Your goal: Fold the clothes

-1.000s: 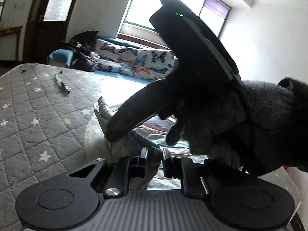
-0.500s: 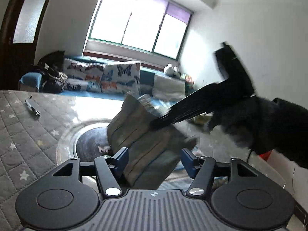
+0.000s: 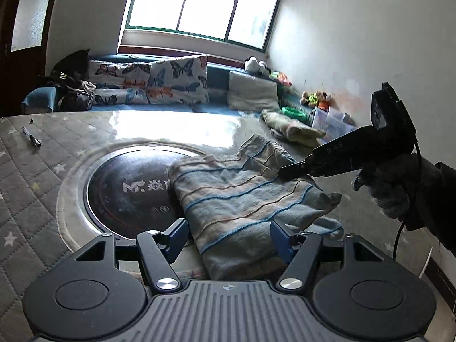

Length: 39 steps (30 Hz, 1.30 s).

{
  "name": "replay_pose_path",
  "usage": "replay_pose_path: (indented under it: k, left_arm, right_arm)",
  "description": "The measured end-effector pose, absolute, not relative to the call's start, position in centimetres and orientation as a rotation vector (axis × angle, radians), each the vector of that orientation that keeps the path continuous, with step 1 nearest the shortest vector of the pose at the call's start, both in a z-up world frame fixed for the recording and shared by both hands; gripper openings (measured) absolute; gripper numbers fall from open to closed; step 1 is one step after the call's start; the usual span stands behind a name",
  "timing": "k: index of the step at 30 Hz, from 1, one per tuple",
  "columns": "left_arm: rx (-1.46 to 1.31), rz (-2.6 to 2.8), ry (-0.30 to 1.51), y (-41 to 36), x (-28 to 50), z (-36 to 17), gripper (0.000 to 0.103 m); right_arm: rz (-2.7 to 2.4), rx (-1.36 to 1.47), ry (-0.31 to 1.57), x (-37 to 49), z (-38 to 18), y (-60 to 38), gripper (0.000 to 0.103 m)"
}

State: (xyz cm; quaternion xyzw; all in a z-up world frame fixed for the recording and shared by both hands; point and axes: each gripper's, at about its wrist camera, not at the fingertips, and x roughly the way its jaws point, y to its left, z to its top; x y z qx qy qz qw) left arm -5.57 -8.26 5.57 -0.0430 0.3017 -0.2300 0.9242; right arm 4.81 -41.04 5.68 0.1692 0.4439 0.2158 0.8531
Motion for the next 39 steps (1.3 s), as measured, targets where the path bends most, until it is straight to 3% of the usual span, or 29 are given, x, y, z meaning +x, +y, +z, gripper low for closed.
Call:
replay_pose_path:
  k: [21, 29, 33, 39]
  left_arm:
    - [-0.050, -0.468, 0.704, -9.6, -4.1, 3.5, 0.070]
    - [-0.022, -0.478, 0.704, -10.4, -3.7, 3.6, 0.071]
    - [0.001, -0.489, 0.694, -11.1, -3.2, 3.8, 0.069]
    - [0.029, -0.508, 0.678, -12.4, -1.9, 3.5, 0.055]
  right_arm:
    - [0.423, 0.525, 0.927, 4.0, 1.7, -45.9, 0.008]
    - [0.343, 0.467, 0.852, 2.6, 3.2, -47.0, 0.017]
    - [0.363, 0.405, 0.783, 0.8, 5.3, -46.3, 0.017]
    - [0.377, 0.327, 0.776, -2.2, 5.2, -45.0, 0.017]
